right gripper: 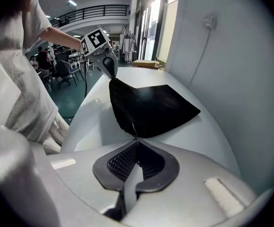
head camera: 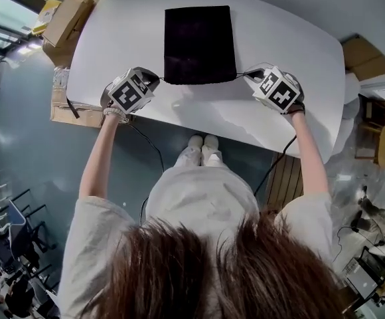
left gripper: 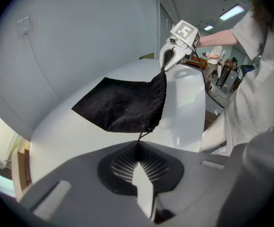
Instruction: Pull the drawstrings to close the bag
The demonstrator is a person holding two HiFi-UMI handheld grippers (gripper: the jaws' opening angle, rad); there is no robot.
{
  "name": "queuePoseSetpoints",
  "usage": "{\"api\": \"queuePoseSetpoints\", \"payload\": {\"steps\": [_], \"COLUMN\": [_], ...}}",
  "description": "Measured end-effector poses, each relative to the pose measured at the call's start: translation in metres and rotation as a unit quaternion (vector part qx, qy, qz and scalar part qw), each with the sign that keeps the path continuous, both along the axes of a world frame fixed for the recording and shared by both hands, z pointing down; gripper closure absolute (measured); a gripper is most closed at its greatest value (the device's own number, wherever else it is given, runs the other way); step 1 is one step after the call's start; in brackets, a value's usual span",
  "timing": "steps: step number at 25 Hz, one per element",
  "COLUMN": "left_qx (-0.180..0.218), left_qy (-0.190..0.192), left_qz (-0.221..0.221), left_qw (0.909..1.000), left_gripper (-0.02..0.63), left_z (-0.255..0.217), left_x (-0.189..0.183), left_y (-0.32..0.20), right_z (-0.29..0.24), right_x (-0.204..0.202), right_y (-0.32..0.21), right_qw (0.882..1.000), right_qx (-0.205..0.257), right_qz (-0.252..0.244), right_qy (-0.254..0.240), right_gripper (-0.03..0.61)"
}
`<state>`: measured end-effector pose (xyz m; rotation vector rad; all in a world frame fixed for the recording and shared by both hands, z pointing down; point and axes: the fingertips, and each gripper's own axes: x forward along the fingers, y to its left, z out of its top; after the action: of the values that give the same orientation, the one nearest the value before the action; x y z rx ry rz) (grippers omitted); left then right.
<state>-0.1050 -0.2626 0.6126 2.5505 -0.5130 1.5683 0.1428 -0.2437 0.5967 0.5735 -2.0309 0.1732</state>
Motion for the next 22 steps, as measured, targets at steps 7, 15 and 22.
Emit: {"api": "queuePoseSetpoints", "payload": {"steps": [7,15,22], "left_qx": [0.042,0.072,0.108], "left_qy": [0.011,0.026,0.058], "left_qz": [-0.015,-0.024,-0.050], "left_qw": [0.9989,0.9968,0.9912], "left_gripper": [0.614,0.614,0.614], "left_z": [-0.032,-0.060,-0.084], "left_x": [-0.001,0.003,0.010], "left_y": [-0.020,-0.032,-0.043], "right_z": [-0.030,-0.060,-0.084], "right_x": [0.005,0.009,0.014], "right_y": [-0.020,-0.036,-0.044], "right_qw": [0.999,0.997,0.994], "right_qx": [0.031,0.064,0.091], "right_qz": [0.007,0.016,0.035], "right_qy": [-0.014,-0.027,-0.052], "right_gripper": [0.568,0.568,0.567]}}
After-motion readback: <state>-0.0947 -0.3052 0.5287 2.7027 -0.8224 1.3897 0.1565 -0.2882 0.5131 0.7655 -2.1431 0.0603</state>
